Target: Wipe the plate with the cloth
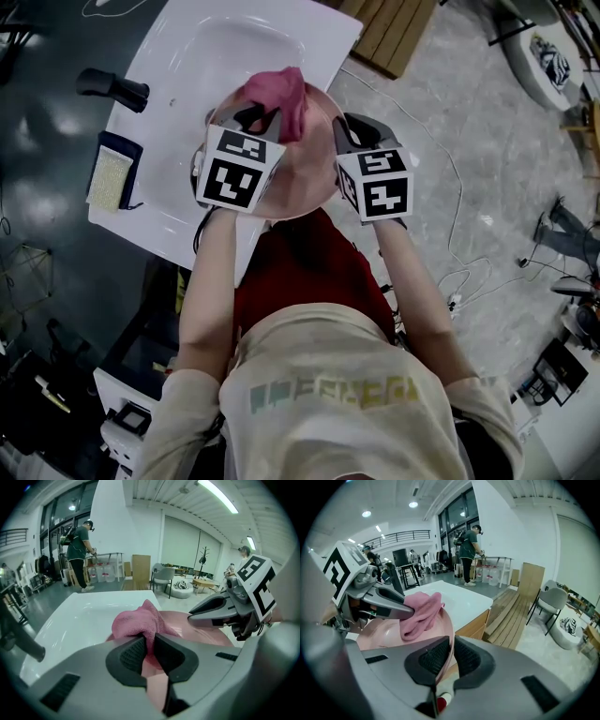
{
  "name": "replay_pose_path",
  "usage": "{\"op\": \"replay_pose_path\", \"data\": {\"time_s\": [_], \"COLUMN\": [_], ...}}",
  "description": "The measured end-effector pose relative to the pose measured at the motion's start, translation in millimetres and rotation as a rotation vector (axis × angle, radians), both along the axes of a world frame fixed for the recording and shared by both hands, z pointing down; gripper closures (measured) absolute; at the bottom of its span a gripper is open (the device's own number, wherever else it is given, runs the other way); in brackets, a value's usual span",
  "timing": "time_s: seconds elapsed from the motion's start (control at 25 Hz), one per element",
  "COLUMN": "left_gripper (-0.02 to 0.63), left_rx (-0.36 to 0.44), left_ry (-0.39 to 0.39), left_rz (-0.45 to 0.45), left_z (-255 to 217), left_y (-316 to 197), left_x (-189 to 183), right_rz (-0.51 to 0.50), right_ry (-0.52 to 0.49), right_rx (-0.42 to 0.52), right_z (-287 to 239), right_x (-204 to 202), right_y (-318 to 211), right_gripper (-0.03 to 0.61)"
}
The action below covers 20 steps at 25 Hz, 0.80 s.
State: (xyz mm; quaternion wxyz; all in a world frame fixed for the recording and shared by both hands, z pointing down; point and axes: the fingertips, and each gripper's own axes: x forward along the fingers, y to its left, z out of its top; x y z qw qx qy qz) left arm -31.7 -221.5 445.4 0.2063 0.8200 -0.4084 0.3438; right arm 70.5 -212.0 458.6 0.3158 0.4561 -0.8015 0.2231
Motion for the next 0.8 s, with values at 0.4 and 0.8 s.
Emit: {"op": "replay_pose_path", "data": {"time_s": [0.4,0.8], "left_gripper": [0.554,0.554], "left_rx": [0.005,0.033], "left_ry": [-0.073,0.1], "left_rz": [-0.113,-0.156], "left_z": [2,-40], "left_y": [15,30], "left_x": [-58,-63], "right_rz": [0.002,0.027], "right_ry": [0.004,0.001], "right_rx": [0.013,0.014], "right_z": [0,-1], "right_x": [-1,0], "right_y": [3,4], "right_gripper": [0.518,0.519]}}
